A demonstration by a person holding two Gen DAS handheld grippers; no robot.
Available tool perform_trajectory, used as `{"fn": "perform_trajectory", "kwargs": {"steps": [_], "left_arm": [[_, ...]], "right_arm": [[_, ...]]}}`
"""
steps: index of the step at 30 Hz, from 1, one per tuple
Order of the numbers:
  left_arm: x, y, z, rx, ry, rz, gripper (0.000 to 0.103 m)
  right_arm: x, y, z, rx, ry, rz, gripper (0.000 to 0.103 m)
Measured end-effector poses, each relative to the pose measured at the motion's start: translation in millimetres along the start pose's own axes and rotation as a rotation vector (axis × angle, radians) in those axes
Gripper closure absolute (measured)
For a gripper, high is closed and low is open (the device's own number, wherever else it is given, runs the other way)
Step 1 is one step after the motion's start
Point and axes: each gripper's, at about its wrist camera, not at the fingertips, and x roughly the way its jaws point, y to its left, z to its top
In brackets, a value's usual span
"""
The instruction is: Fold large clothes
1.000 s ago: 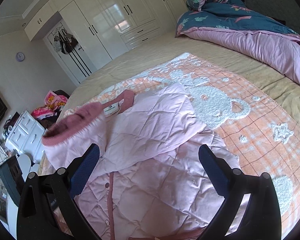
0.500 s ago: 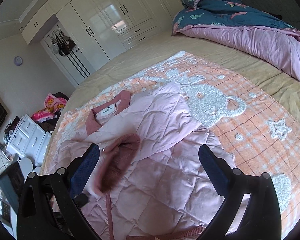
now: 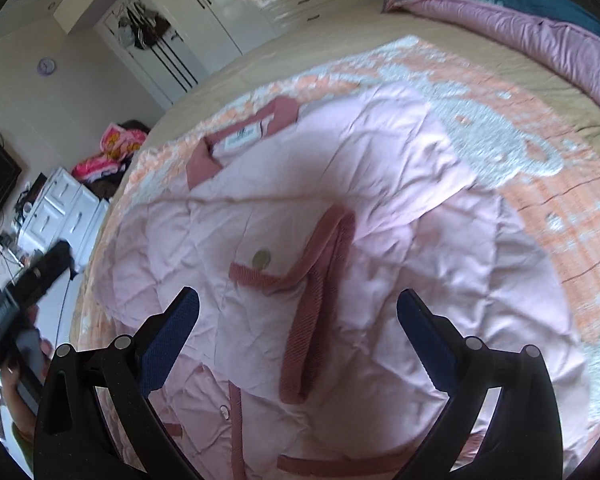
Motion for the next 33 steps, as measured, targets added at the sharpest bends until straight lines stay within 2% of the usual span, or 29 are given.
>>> {"fn": "perform_trajectory", "kwargs": {"steps": [3,8,12,14,16,17,18,19,21,22,26,30,33], "left_arm": [[-4,38,6,-0.079,-0.007,0.047,0.009],[-17,99,10,-0.214,-0.034,0.141,0.009],[-24,132,8,-0.306,-0.043,0.153,0.009],[-26,141,6,-0.331,-0.048,0.154,0.009],[-25,143,7,-0.343,-0.049,0.151,0.009],[-24,145,7,-0.348,-0.049,0.147,0.009],[-23,145,7,-0.35,-0.049,0.145,0.009],[-22,145,8,-0.352,-0.046,0.144,0.009],[-19,144,8,-0.349,-0.041,0.14,0.009],[-17,143,8,-0.347,-0.039,0.138,0.009],[-13,135,8,-0.33,-0.035,0.128,0.009],[-5,122,10,-0.277,-0.024,0.167,0.009],[3,117,8,-0.283,-0.011,0.118,0.009]], "right_arm": [[22,2,-6,0.014,0.029,-0.014,0.004],[46,-7,-10,0.106,0.054,0.027,0.004],[49,-6,-12,0.109,0.019,0.025,0.005],[50,-5,-12,0.104,0.004,0.028,0.013],[51,-2,-10,0.088,-0.007,0.045,0.033],[52,-1,-9,0.08,-0.012,0.058,0.038],[51,1,-8,0.066,-0.018,0.066,0.047],[50,4,-7,0.041,-0.026,0.082,0.065],[44,13,-4,-0.013,-0.054,0.103,0.082],[38,20,-1,-0.052,-0.079,0.096,0.085],[3,50,18,-0.226,-0.204,0.092,0.086],[-22,78,53,-0.354,-0.272,0.069,0.088],[-26,85,82,-0.411,-0.306,0.036,0.089]]}}
